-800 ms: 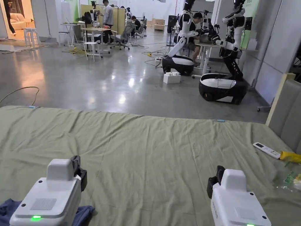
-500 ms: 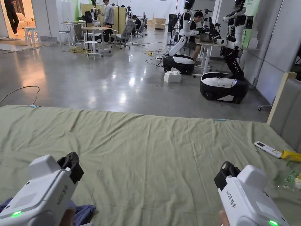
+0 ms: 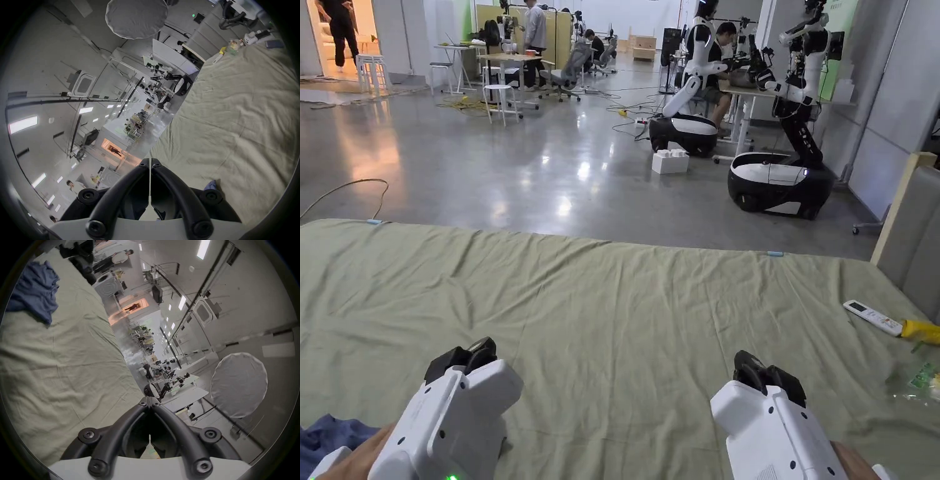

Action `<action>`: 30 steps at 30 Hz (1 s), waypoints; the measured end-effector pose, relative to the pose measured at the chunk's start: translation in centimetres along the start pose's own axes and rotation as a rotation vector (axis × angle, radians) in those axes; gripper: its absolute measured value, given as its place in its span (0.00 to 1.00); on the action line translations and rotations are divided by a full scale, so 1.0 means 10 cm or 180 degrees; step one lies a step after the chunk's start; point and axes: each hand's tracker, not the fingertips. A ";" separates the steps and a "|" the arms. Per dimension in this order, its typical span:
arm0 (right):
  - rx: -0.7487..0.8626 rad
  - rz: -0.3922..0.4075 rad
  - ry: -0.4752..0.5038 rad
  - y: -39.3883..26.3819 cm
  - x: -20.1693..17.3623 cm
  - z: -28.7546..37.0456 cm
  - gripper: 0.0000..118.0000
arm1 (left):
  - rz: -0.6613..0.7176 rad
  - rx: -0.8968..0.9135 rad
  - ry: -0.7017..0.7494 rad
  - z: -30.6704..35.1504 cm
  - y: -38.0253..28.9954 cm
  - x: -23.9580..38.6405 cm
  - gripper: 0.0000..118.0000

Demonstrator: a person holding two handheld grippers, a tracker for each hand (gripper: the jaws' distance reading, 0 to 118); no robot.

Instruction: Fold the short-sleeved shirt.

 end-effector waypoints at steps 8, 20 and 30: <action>-0.0428 -0.2627 -0.0162 -0.02 0.30 -0.01 0.01 | 0.3039 0.0066 -0.0190 0.00 -0.04 -0.45 0.01; -0.0591 -0.3474 -0.0284 -0.02 0.24 0.06 0.01 | 0.3608 0.0051 -0.0048 0.15 -0.10 -0.51 0.01; -0.0565 -0.3337 0.0120 0.09 0.01 0.01 0.01 | 0.3336 -0.1045 -0.0519 0.22 -1.52 -0.93 0.01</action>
